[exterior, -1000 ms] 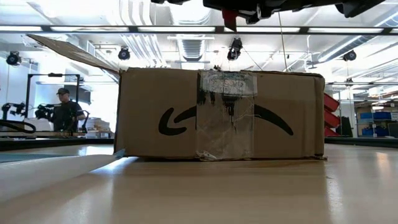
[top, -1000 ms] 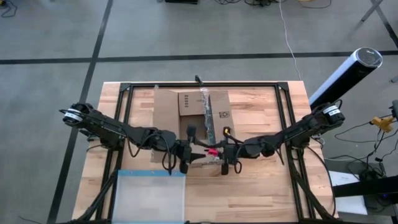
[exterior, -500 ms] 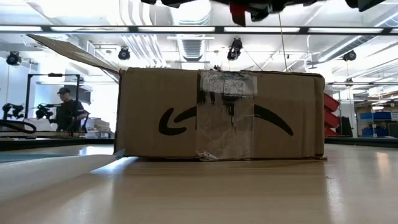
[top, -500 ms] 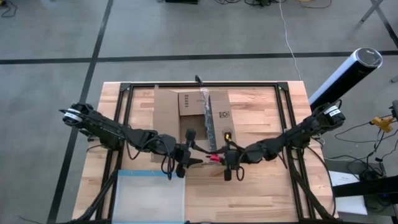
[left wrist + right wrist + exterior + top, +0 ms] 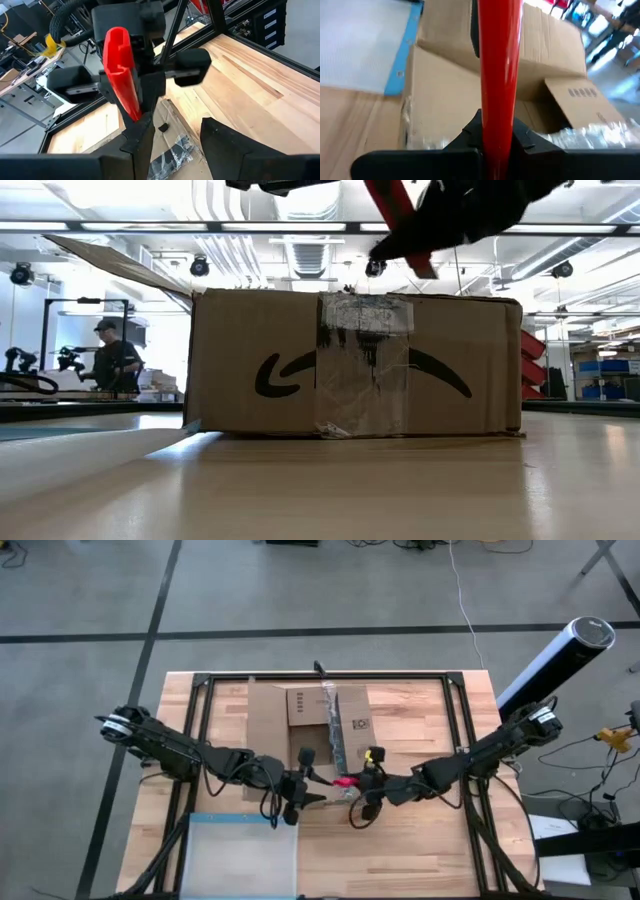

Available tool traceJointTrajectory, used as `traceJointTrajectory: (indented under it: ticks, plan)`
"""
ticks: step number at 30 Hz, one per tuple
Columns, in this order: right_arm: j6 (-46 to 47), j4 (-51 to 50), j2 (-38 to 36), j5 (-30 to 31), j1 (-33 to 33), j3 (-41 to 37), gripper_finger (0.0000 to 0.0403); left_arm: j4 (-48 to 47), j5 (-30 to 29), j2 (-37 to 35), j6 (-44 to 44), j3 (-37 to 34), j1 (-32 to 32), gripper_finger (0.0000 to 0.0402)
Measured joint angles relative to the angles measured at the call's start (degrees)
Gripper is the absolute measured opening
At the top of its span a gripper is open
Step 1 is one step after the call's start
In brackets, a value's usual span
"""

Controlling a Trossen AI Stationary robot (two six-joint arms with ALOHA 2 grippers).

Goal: Unpack boxes
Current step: Break down the box using the red cutter

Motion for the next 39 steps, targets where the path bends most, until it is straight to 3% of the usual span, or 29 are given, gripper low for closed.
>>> traceJointTrajectory:
  ticks: [8,24,39]
  plan:
    - [8.5,-19.4,2.2,-3.6,1.2,6.8,0.0009,-0.4,0.0,0.0,-0.2,-0.1,0.0,0.0131]
    - [12.8,-37.8,8.9,-3.1,1.6,15.8,0.0009,-0.8,-0.1,0.0,-0.5,-0.1,0.0,0.0114]
    - [22.3,-54.8,8.9,0.1,3.1,19.3,0.0009,-1.5,-0.2,0.0,-0.8,-0.1,0.0,0.0114]
